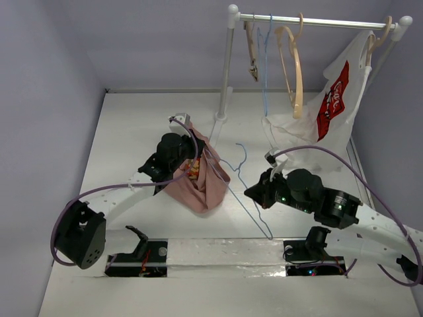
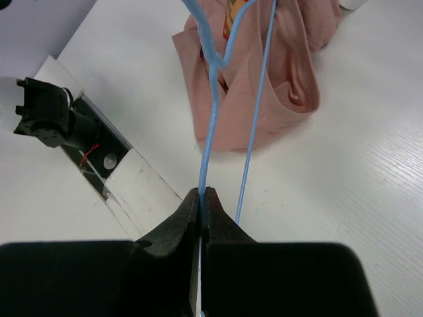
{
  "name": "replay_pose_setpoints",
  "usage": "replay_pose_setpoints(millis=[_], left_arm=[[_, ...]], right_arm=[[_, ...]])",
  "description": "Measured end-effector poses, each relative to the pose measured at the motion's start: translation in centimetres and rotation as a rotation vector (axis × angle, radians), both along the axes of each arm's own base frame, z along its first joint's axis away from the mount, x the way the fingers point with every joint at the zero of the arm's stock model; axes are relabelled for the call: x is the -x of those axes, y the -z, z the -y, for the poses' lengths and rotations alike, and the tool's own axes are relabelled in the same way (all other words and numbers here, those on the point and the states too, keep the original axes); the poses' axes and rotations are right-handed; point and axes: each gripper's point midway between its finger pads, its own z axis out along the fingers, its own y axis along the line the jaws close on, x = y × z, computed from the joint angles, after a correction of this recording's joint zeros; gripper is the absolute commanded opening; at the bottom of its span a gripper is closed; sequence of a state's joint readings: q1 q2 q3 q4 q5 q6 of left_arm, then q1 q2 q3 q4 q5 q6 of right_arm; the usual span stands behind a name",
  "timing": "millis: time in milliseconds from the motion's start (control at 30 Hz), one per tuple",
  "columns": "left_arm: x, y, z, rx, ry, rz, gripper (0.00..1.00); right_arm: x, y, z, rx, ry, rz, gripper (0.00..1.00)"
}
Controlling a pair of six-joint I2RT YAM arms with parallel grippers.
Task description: Place the t-shirt on the hanger
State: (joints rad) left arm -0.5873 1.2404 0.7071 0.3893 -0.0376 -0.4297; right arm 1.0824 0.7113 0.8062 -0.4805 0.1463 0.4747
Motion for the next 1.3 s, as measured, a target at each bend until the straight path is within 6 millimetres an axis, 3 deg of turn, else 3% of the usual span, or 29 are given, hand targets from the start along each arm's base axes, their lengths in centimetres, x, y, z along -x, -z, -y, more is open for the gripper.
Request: replay_pose_setpoints(millis=[233,367,533,633,800,933,1033,1133,1233,1300], left_arm=[[1.1,-0.8,0.9,0.024,0.05,0.0,0.0],[2.3,-2.2,0.9,0.049,0.059,0.009,0.0],[3.6,-4.3,-0.3,0.07,0.006,0.034,0.0],[4.2,-5.5,-1.8,0.074,-0.051,0.051,0.0],[5.1,-9.2,-2.9,0.113,-0.092,0.104,0.0],[6.9,-12.5,-1.6,0.161,-0.041,0.149,0.0],[8.7,-14.1,-0.1,0.18,0.009,0.161,0.0],[10.0,-15.5,-0.1,0.197,0.014,0.17,0.0],[11.2,-16.8,-1.0,0.216,0.008,0.178,0.0],[11.8,-18.1,-1.9,0.24,-0.004,0.192,0.0]], right_arm=[[-0.6,1.5,-2.3,0.0,-0.029,-0.012,0.0],[-1.6,1.0,-3.8,-0.04,-0.023,0.022,0.0],[-4.1,-0.1,-5.8,-0.079,0.04,0.116,0.0],[-4.6,-0.6,-6.8,-0.07,0.071,0.196,0.0],[-4.4,-2.6,-8.2,-0.074,0.123,0.327,0.0],[-6.2,-3.7,-9.4,-0.09,0.195,0.409,0.0],[-7.7,-3.8,-11.5,-0.067,0.236,0.46,0.0],[-9.5,-4.0,-13.4,-0.044,0.279,0.535,0.0],[-10.4,-5.7,-14.9,-0.069,0.299,0.602,0.0],[-11.1,-7.9,-15.7,-0.114,0.322,0.648,0.0]])
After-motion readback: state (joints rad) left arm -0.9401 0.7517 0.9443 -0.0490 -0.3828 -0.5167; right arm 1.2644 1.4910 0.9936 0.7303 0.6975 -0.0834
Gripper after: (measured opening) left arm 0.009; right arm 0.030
